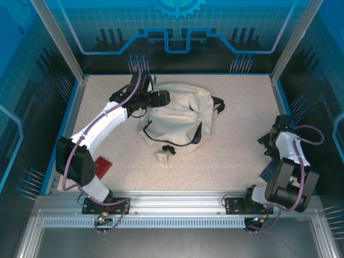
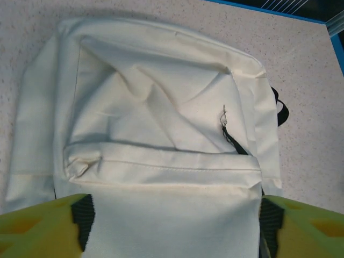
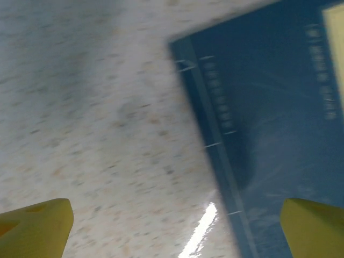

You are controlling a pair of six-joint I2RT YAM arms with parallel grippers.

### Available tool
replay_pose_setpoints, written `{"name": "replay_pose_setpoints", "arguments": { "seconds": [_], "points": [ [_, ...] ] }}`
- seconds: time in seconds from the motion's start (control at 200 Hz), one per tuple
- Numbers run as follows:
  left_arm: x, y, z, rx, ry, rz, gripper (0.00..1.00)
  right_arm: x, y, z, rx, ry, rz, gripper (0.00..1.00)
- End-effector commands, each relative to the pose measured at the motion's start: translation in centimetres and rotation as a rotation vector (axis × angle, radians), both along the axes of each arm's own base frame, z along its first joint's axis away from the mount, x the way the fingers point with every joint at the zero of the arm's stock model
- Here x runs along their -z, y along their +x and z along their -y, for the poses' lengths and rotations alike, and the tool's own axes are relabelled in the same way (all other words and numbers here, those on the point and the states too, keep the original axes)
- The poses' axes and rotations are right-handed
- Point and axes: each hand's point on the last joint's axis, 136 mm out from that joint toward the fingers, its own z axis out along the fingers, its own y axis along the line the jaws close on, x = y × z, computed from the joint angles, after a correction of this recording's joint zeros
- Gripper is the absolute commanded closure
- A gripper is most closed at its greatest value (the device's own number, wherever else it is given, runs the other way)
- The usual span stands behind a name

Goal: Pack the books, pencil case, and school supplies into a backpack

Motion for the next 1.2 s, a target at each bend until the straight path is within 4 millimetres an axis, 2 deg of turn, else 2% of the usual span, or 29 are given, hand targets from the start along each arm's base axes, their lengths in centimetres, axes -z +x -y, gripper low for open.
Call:
{"name": "replay_pose_setpoints", "arguments": {
  "seconds": [0.0, 0.32, 0.53, 0.795, 1.02, 1.196],
  "points": [
    [-1.5, -1.9, -0.2, 0.023, -0.044, 0.000, 0.13, 1.1, -2.8, 1.1, 0.046, 0.012, -0.081, 0.00],
    [-1.5, -3.4, -0.1, 0.036, -0.076, -0.030, 0.05, 4.4, -2.4, -0.1, 0.040, 0.188, -0.037, 0.00],
    [-2.0, -3.7, 0.3, 0.052, -0.110, -0.027, 0.01, 4.6, -0.7, -1.8, -0.015, 0.285, 0.031, 0.00],
    [-2.1, -3.6, 1.8, 0.085, -0.163, -0.043, 0.01, 4.5, 2.9, -6.1, -0.154, 0.436, 0.096, 0.02],
    [-0.8, -4.0, 5.0, 0.149, -0.176, -0.087, 0.01, 4.4, 5.8, -12.0, -0.325, 0.472, 0.063, 0.03],
    [0.7, -4.4, 8.2, 0.200, -0.185, -0.138, 0.01, 4.8, 6.7, -17.3, -0.436, 0.525, 0.034, 0.04]
  ]
}}
